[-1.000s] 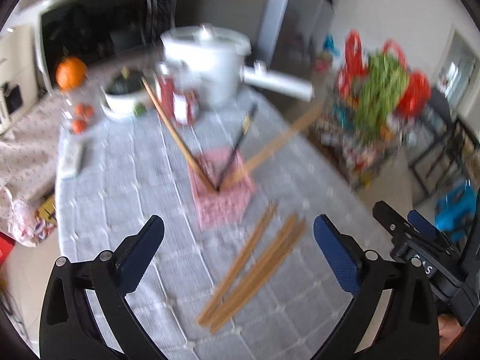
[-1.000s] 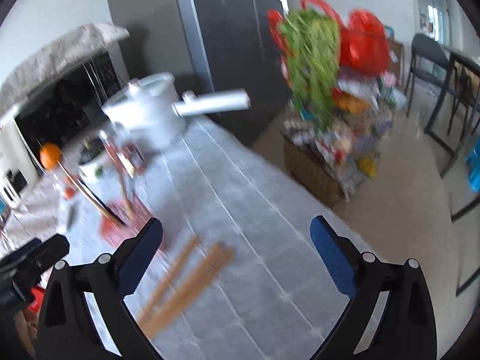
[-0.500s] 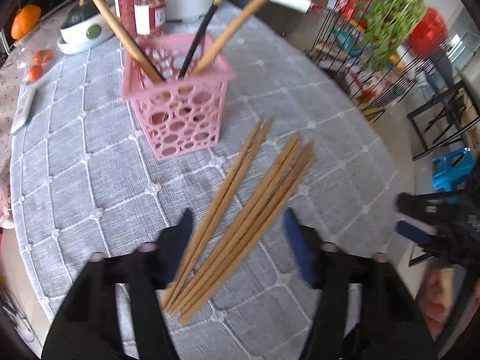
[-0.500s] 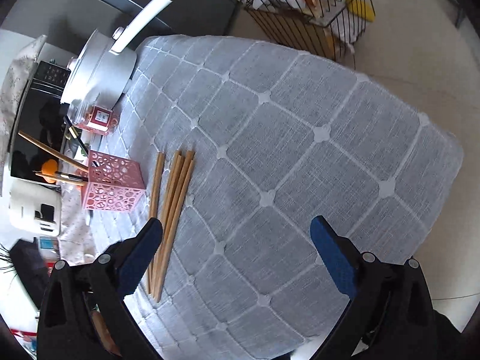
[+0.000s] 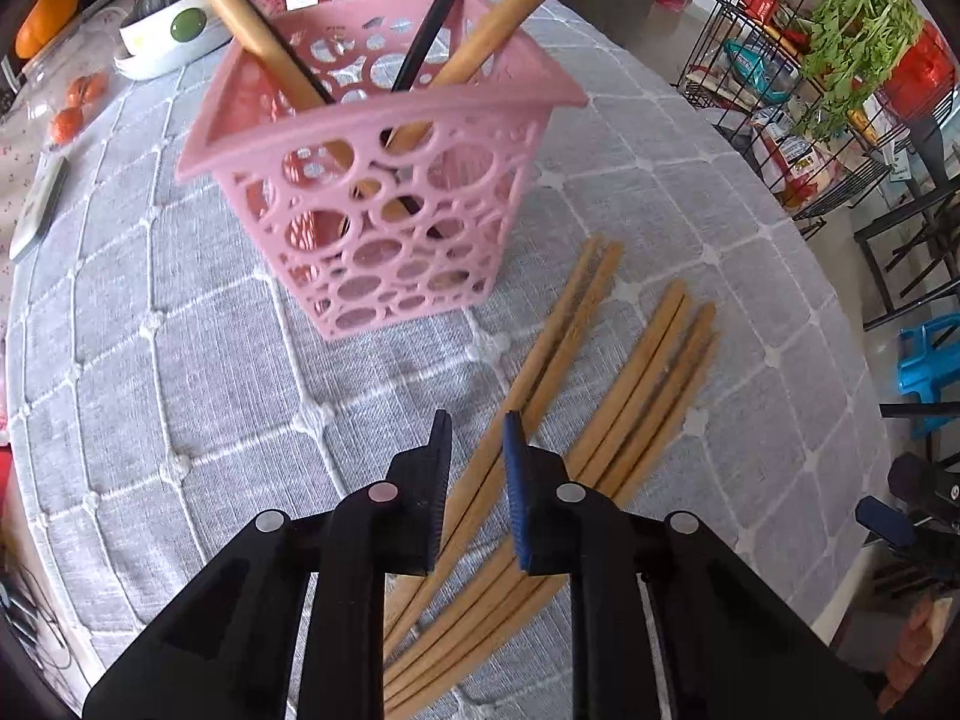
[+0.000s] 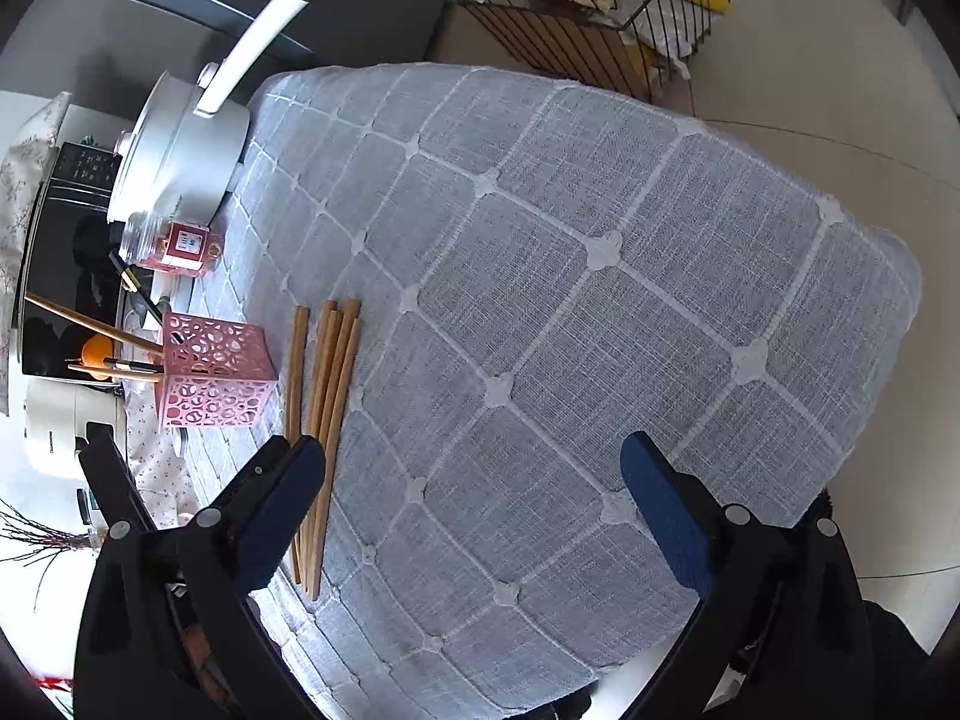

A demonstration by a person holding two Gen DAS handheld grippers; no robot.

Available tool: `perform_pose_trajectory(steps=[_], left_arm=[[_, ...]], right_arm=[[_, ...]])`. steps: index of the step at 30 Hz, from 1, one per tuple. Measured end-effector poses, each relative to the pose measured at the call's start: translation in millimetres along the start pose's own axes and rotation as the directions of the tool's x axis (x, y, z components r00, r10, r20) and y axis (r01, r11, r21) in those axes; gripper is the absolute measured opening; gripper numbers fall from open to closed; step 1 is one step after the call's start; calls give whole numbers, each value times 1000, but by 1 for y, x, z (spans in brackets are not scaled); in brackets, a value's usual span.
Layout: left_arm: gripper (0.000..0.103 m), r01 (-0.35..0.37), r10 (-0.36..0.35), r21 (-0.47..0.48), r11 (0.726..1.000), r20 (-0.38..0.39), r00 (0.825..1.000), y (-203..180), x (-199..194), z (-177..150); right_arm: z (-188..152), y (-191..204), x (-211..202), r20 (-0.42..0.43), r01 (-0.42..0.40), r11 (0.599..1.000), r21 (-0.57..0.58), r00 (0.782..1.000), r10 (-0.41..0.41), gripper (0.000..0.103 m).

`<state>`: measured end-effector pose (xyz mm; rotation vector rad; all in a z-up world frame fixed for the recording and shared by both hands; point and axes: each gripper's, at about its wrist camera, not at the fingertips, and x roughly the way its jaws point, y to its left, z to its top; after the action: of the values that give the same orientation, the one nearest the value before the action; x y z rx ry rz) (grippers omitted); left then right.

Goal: Organize utensils
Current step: 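Grasp a wooden chopstick from the remaining pile with the left gripper, then grasp another chopstick with the right gripper while the left gripper holds its chopstick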

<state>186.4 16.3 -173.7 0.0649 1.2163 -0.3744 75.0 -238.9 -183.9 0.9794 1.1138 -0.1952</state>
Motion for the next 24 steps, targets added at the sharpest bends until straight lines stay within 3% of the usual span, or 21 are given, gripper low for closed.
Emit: perform_pose_trajectory(steps=[5,9,10,13,16,20,24], left_arm=[[10,-9,9,33,999,1,1000,-7,6,4],[10,-1,4,92,996,-23,1000,-20,16,4],[9,27,-23,124,992,-36,999,-26,16,1],[7,27,-14,239,971,-55,998,-42,14,-9],[6,87,-58,302,949,-105,993,-51,11,-17],[7,27,-6,274,962,-74,997,-63,19,-5],[9,-42,57,289,957,-45,997,-83,30,13]], right_arm=[[-1,1,2,-3,14,1000,-13,1000,-14,96],[0,-1,7,-15,31,1000,-4,999,-31,96],[0,-1,8,-16,35,999,-3,999,-35,96],[1,-2,11,-21,44,999,10,999,-43,96],[2,-1,12,-20,52,999,10,998,-52,96],[2,-2,13,-26,48,998,29,999,-47,96],[3,-3,13,-27,50,998,28,998,-49,96]])
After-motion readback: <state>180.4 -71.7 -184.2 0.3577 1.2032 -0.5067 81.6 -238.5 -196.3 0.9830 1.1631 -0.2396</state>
